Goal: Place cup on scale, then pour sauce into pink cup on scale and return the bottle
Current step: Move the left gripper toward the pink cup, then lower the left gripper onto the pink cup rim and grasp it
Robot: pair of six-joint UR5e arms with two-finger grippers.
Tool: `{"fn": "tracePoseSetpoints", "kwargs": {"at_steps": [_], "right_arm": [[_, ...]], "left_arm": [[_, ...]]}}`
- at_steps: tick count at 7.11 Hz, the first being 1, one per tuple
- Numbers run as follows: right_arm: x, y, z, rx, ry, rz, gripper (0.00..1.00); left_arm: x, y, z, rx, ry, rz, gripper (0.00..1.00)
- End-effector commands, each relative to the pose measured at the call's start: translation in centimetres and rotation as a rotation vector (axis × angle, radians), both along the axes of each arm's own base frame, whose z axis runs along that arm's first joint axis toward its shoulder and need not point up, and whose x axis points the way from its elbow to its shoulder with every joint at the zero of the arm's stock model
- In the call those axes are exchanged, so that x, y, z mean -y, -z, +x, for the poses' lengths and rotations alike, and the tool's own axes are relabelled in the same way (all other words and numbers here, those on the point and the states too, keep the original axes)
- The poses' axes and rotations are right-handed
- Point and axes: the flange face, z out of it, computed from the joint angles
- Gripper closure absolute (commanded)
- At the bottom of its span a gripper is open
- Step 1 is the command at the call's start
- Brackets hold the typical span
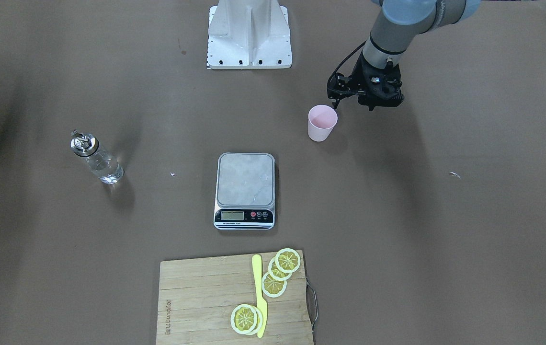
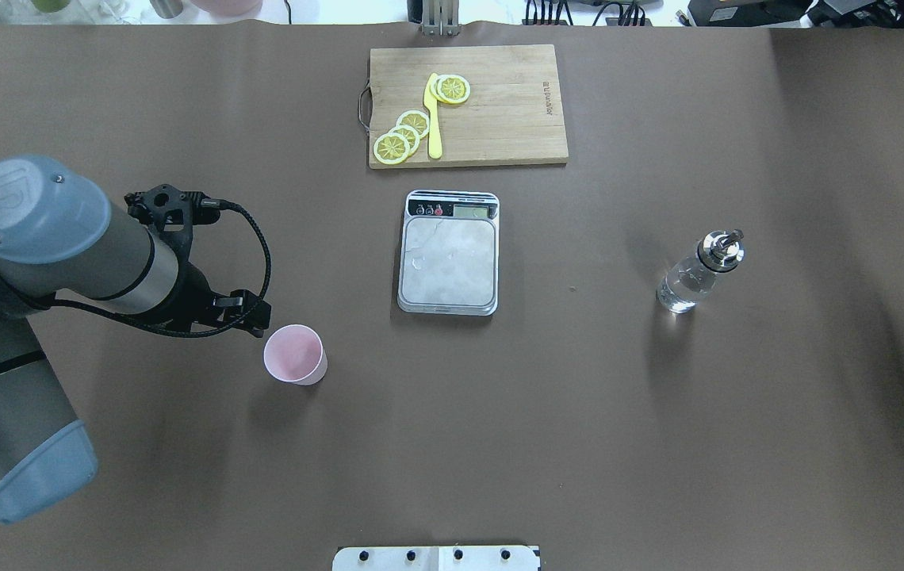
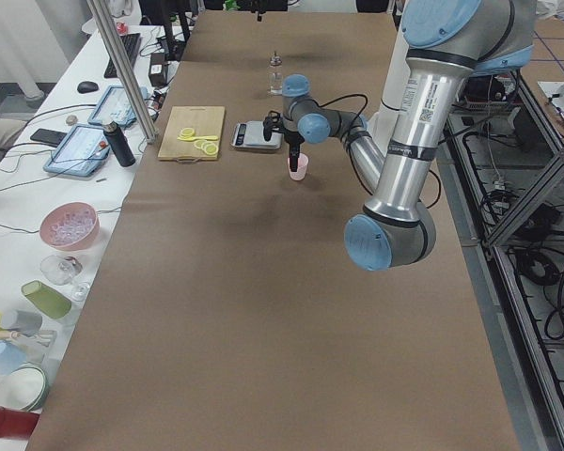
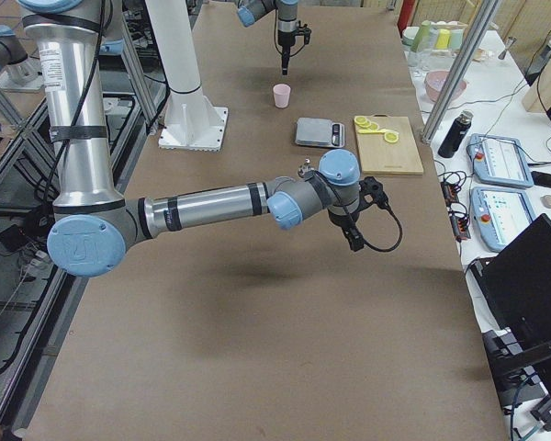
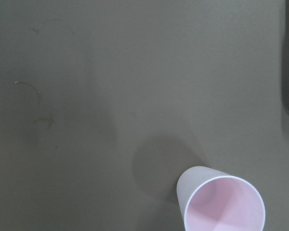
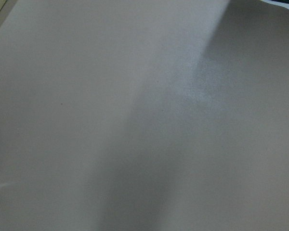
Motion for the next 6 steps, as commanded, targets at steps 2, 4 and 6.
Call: {"fn": "tracePoseSetpoints", "kwargs": {"at_steps": [2, 4, 6], "right_arm": [[-0.6, 1.1, -1.1, 0.022, 0.015, 0.081, 0.01], [-0.7, 1.3, -1.8, 0.032, 0.007, 0.072, 0.01], [-0.7, 1.7, -2.3, 0.035, 0.011, 0.074, 0.01]], "left_arm": [[0.1, 0.0, 2.9, 0.012, -0.025, -0.012, 0.11], [0.2, -0.5, 3.1, 0.018, -0.027, -0.016, 0.27], [0.6, -1.1, 3.8, 0.008, -0.026, -0.016, 0.32]]}}
